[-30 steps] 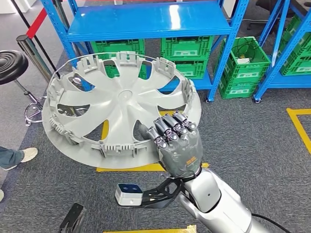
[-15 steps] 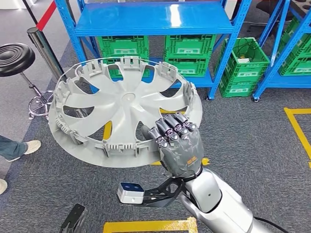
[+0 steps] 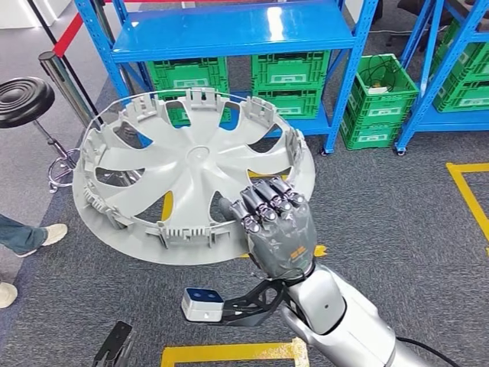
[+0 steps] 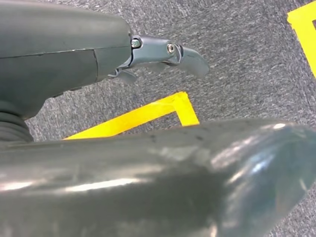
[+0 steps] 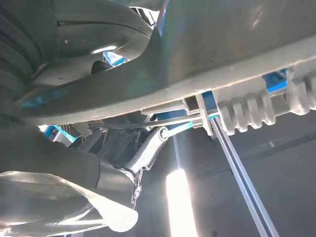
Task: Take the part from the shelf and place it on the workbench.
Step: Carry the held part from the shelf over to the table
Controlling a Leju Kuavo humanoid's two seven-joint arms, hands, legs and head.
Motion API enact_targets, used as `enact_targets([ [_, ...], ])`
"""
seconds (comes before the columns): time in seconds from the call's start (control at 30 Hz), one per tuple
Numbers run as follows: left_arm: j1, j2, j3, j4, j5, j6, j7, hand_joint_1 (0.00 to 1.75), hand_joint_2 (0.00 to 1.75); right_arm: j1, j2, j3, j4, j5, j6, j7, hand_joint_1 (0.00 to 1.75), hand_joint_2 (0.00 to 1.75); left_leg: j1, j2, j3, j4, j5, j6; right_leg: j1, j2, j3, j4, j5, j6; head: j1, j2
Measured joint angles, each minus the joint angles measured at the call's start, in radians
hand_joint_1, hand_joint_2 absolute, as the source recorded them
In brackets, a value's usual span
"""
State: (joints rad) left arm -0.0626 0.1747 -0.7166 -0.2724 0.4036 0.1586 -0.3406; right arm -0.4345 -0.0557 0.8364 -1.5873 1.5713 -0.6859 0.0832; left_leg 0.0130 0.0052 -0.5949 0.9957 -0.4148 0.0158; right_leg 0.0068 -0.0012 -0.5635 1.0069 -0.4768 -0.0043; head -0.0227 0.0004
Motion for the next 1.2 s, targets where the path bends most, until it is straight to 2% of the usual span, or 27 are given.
enact_targets([
  [0.1,0.000,0.000,0.000,0.000,-0.006,-0.001,0.002,0.00,0.00,0.005,0.000,0.005,0.000,0.000,0.000,0.006,1.75,1.75,0.001,0.000,-0.003,0.000,0.003,-0.015,-0.002,-0.001,-0.004,0.000,0.004,0.001,0.000,0.000],
  [0.13,0.000,0.001,0.000,0.000,-0.007,-0.002,0.002,0.00,0.00,0.006,0.001,0.007,0.000,0.000,0.000,0.006,1.75,1.75,-0.001,0.000,-0.004,-0.001,0.004,-0.014,-0.004,-0.001,-0.005,-0.003,0.007,0.004,0.000,0.000],
  [0.2,-0.001,0.002,0.001,0.000,-0.011,-0.003,0.003,0.00,0.00,0.011,0.004,0.010,-0.001,0.000,0.000,0.006,1.75,1.75,0.001,0.004,0.005,-0.027,0.017,-0.005,-0.005,0.002,-0.005,-0.015,0.013,0.013,-0.001,0.000],
  [0.23,-0.002,0.002,0.002,-0.001,-0.013,-0.004,0.004,0.00,0.00,0.013,0.006,0.011,-0.001,0.000,0.000,0.004,1.75,1.75,0.004,0.008,0.013,-0.050,0.029,-0.002,-0.003,0.003,-0.010,-0.009,0.003,0.017,0.000,0.000],
  [0.27,-0.004,0.001,0.002,-0.001,-0.016,-0.005,0.005,0.00,0.00,0.015,0.006,0.012,-0.002,0.000,0.000,0.002,1.75,1.75,0.008,0.013,0.021,-0.070,0.040,-0.001,-0.002,0.004,-0.024,0.017,-0.016,0.023,0.003,0.000],
  [0.3,-0.006,0.000,0.003,-0.001,-0.019,-0.006,0.006,0.00,0.00,0.016,0.006,0.013,-0.002,0.000,0.000,-0.001,1.75,1.75,0.013,0.019,0.024,-0.082,0.047,-0.004,-0.005,0.005,-0.048,0.064,-0.045,0.028,0.005,0.000],
  [0.37,-0.009,-0.001,0.005,-0.002,-0.025,-0.007,0.009,0.00,0.00,0.019,0.006,0.014,-0.002,0.000,0.000,-0.007,1.75,1.75,0.017,0.028,0.020,-0.084,0.049,-0.007,-0.016,0.004,-0.104,0.185,-0.100,0.045,0.007,0.000],
  [0.4,-0.009,-0.002,0.006,-0.002,-0.028,-0.008,0.010,0.00,0.00,0.021,0.006,0.014,-0.002,0.000,0.000,-0.009,1.75,1.75,0.020,0.035,0.017,-0.080,0.048,-0.011,-0.022,0.004,-0.121,0.220,-0.108,0.053,0.007,0.000],
  [0.43,-0.010,-0.003,0.006,-0.002,-0.030,-0.009,0.010,0.00,0.00,0.023,0.005,0.013,-0.002,0.000,0.000,-0.010,1.75,1.75,0.025,0.041,0.013,-0.074,0.045,-0.017,-0.029,0.001,-0.121,0.220,-0.098,0.063,0.007,0.000],
  [0.5,-0.011,-0.005,0.007,-0.003,-0.034,-0.009,0.011,0.00,0.00,0.024,0.005,0.013,-0.002,-0.001,0.000,-0.011,1.75,1.75,0.040,0.054,0.000,-0.047,0.034,-0.037,-0.042,-0.017,-0.067,0.115,-0.043,0.086,0.007,0.000],
  [0.53,-0.013,-0.002,0.008,-0.003,-0.036,-0.009,0.012,0.00,0.00,0.024,0.005,0.013,-0.003,-0.001,0.000,-0.012,1.75,1.75,0.044,0.060,-0.007,-0.030,0.027,-0.050,-0.044,-0.028,-0.041,0.063,-0.024,0.093,0.008,0.000],
  [0.57,-0.014,0.000,0.009,-0.004,-0.039,-0.008,0.014,0.00,0.00,0.023,0.005,0.013,-0.004,-0.001,0.000,-0.013,1.75,1.75,0.046,0.065,-0.014,-0.012,0.019,-0.061,-0.045,-0.034,-0.023,0.030,-0.016,0.090,0.009,0.000],
  [0.6,-0.014,0.002,0.010,-0.005,-0.043,-0.008,0.015,0.00,0.00,0.023,0.005,0.012,-0.006,-0.001,0.000,-0.014,1.75,1.75,0.046,0.069,-0.019,0.001,0.014,-0.070,-0.043,-0.035,-0.020,0.023,-0.019,0.080,0.008,0.000],
  [0.63,-0.015,0.005,0.013,-0.006,-0.047,-0.007,0.016,0.00,0.00,0.024,0.005,0.011,-0.008,-0.001,0.000,-0.016,1.75,1.75,0.045,0.072,-0.020,0.007,0.013,-0.076,-0.041,-0.026,-0.025,0.034,-0.020,0.064,0.007,0.000],
  [0.67,-0.016,0.005,0.015,-0.007,-0.053,-0.006,0.017,0.00,0.00,0.025,0.004,0.010,-0.009,-0.001,0.000,-0.018,1.75,1.75,0.046,0.076,-0.020,0.010,0.014,-0.079,-0.040,-0.017,-0.028,0.040,-0.019,0.048,0.005,0.000],
  [0.73,-0.022,0.007,0.021,-0.010,-0.065,-0.005,0.020,0.00,0.00,0.029,0.004,0.004,-0.013,-0.002,0.000,-0.021,1.75,1.75,0.051,0.066,-0.025,0.024,-0.002,-0.083,-0.039,-0.002,-0.036,0.046,-0.014,0.030,0.000,0.000],
  [0.8,-0.028,0.008,0.024,-0.015,-0.077,-0.005,0.025,0.00,0.00,0.033,0.003,-0.005,-0.017,-0.001,0.000,-0.027,1.75,1.75,0.050,0.034,-0.053,0.106,-0.066,-0.078,-0.036,0.013,-0.040,0.046,-0.008,0.018,-0.005,0.000],
  [0.87,-0.029,0.008,0.025,-0.017,-0.090,-0.004,0.031,0.00,0.00,0.041,0.001,-0.015,-0.022,-0.001,0.000,-0.038,1.75,1.75,0.038,0.013,-0.105,0.246,-0.140,-0.068,-0.030,0.031,-0.044,0.046,-0.004,0.010,-0.008,0.000],
  [0.9,-0.029,0.008,0.025,-0.018,-0.097,-0.004,0.034,0.00,0.00,0.048,-0.003,-0.022,-0.026,0.000,0.000,-0.046,1.75,1.75,0.032,0.009,-0.126,0.301,-0.161,-0.061,-0.025,0.042,-0.046,0.046,-0.002,0.007,-0.009,0.000],
  [0.93,-0.029,0.007,0.025,-0.019,-0.104,-0.004,0.038,0.00,0.00,0.054,-0.007,-0.031,-0.031,0.000,0.000,-0.055,1.75,1.75,0.026,0.008,-0.136,0.329,-0.166,-0.052,-0.020,0.053,-0.048,0.047,0.000,0.005,-0.009,0.000],
  [0.97,-0.031,0.004,0.025,-0.020,-0.114,-0.003,0.043,0.00,0.00,0.066,-0.012,-0.044,-0.039,-0.001,0.000,-0.069,1.75,1.75,0.019,0.005,-0.127,0.315,-0.151,-0.041,-0.015,0.065,-0.048,0.047,0.001,0.003,-0.009,0.000],
  [1.03,-0.038,-0.006,0.024,-0.025,-0.139,-0.005,0.056,0.00,0.00,0.099,-0.021,-0.079,-0.061,-0.001,0.000,-0.105,1.75,1.75,0.004,-0.016,-0.074,0.209,-0.092,-0.009,-0.006,0.088,-0.048,0.047,0.003,0.001,-0.009,0.000],
  [1.07,-0.042,-0.011,0.024,-0.027,-0.152,-0.007,0.065,0.00,0.00,0.119,-0.024,-0.101,-0.074,-0.001,0.000,-0.128,1.75,1.75,0.000,-0.042,-0.044,0.149,-0.068,0.009,-0.004,0.097,-0.049,0.046,0.004,0.001,-0.007,0.000],
  [1.1,-0.045,-0.017,0.024,-0.029,-0.165,-0.008,0.073,0.00,0.00,0.140,-0.025,-0.125,-0.087,-0.002,0.000,-0.157,1.75,1.75,-0.003,-0.066,-0.024,0.106,-0.053,0.020,-0.006,0.107,-0.052,0.045,0.006,0.003,-0.005,0.000],
  [1.13,-0.046,-0.022,0.024,-0.031,-0.178,-0.009,0.081,0.00,0.00,0.162,-0.024,-0.150,-0.101,-0.002,0.000,-0.187,1.75,1.75,-0.005,-0.084,-0.014,0.083,-0.049,0.028,-0.010,0.115,-0.055,0.044,0.008,0.007,-0.006,0.000],
  [1.17,-0.047,-0.028,0.024,-0.032,-0.190,-0.008,0.088,0.00,0.00,0.189,-0.023,-0.177,-0.117,-0.002,0.000,-0.216,1.75,1.75,-0.007,-0.092,-0.011,0.076,-0.050,0.030,-0.015,0.125,-0.059,0.042,0.012,0.012,-0.007,0.000],
  [1.2,-0.047,-0.036,0.025,-0.034,-0.202,-0.007,0.092,0.00,0.00,0.216,-0.022,-0.204,-0.135,-0.002,-0.001,-0.240,1.75,1.75,-0.010,-0.083,-0.008,0.065,-0.047,0.030,-0.018,0.136,-0.062,0.040,0.016,0.018,-0.009,0.000],
])
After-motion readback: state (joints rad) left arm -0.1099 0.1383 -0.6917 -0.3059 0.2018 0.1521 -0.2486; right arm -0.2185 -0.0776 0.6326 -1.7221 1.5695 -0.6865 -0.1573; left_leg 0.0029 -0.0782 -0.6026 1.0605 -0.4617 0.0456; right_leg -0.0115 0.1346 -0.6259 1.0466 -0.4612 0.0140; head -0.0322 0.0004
